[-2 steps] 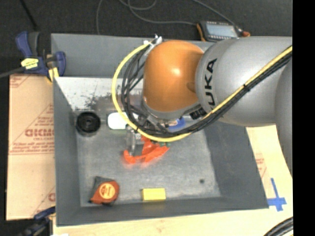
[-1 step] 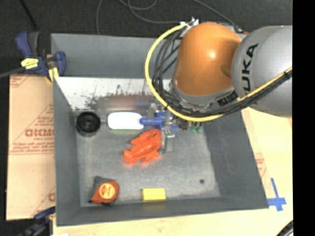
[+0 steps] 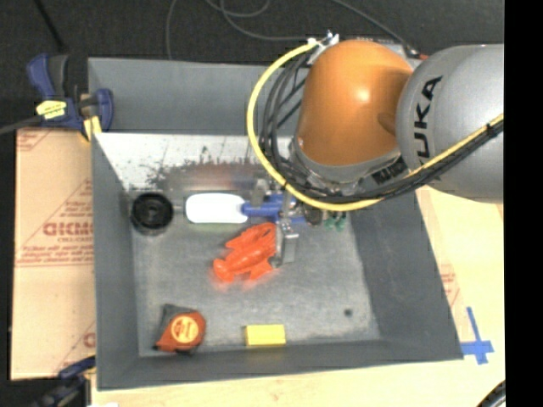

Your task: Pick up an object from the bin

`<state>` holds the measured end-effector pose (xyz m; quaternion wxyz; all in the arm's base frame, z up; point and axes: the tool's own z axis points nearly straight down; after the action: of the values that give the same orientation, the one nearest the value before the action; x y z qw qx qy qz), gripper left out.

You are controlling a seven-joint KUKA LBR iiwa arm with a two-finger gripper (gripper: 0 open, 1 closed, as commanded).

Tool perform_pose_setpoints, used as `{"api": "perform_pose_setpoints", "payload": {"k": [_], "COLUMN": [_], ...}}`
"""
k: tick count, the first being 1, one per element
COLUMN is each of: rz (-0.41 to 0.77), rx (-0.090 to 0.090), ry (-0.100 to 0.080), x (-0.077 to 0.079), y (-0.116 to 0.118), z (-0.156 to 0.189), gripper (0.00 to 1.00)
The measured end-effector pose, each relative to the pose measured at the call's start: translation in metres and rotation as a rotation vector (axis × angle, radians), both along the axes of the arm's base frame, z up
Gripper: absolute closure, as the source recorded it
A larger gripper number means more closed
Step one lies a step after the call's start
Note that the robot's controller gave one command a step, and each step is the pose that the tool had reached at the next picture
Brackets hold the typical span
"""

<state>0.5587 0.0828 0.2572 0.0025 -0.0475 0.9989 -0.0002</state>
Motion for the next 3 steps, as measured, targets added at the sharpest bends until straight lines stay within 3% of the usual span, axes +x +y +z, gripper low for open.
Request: {"api": "perform_pose_setpoints", "payload": {"k": [1, 2, 3], "rz": [0.044, 0.031, 0.030], "rx": [0.001, 0.002, 0.002], "ry": [-0.009, 0.001, 0.001], "x": [0.009, 0.024, 0.024], "y": [-0.005, 0.012, 0.012], "z": [-0.039, -0.102, -0.102], "gripper": [0.00, 1.00, 0.00]}}
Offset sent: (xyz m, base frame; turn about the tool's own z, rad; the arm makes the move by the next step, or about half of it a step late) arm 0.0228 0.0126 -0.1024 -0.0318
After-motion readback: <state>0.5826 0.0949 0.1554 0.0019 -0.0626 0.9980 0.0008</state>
